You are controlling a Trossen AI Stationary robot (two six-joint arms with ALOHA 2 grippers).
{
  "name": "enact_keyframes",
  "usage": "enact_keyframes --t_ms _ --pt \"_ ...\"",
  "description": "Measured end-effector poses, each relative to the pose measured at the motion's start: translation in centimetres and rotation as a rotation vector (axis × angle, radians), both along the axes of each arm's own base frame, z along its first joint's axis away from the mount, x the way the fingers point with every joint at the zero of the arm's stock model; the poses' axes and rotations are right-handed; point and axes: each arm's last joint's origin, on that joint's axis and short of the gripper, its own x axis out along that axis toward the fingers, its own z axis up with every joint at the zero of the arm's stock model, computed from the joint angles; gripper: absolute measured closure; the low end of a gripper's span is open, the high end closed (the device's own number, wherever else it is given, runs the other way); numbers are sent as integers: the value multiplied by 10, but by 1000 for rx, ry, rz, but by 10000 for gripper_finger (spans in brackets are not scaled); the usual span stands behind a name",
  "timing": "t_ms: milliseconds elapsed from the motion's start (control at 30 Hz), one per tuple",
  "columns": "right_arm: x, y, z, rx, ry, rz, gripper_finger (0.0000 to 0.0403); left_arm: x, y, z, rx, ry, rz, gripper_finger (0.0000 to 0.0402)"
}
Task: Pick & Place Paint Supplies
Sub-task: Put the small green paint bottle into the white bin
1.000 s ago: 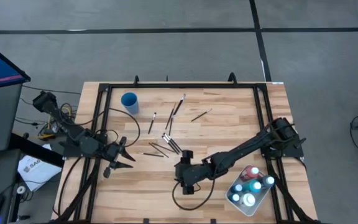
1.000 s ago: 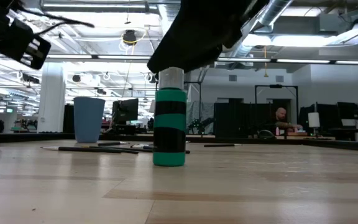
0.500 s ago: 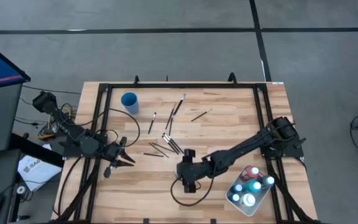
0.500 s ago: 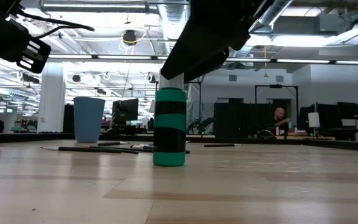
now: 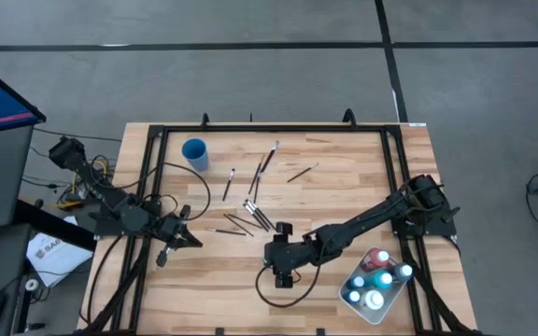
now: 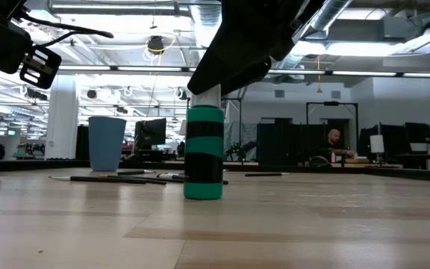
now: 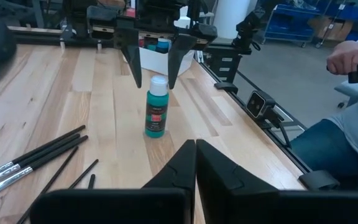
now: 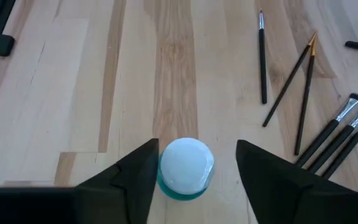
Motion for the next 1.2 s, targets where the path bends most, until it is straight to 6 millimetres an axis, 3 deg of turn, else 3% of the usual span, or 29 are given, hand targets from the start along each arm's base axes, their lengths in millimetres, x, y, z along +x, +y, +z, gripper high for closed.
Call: enact_keyframes --t_ms 300,733,1000,1200 --pt "-1 0 -1 10 24 15 268 0 0 0 0 0 1 400" --pt "-5 2 3 21 31 10 290 0 0 0 30 -12 -23 400" --pt "-21 8 36 44 -26 44 289 0 -2 4 78 -72 -89 400" --pt "-51 16 74 71 -45 79 289 -2 -1 -6 91 -171 -93 400"
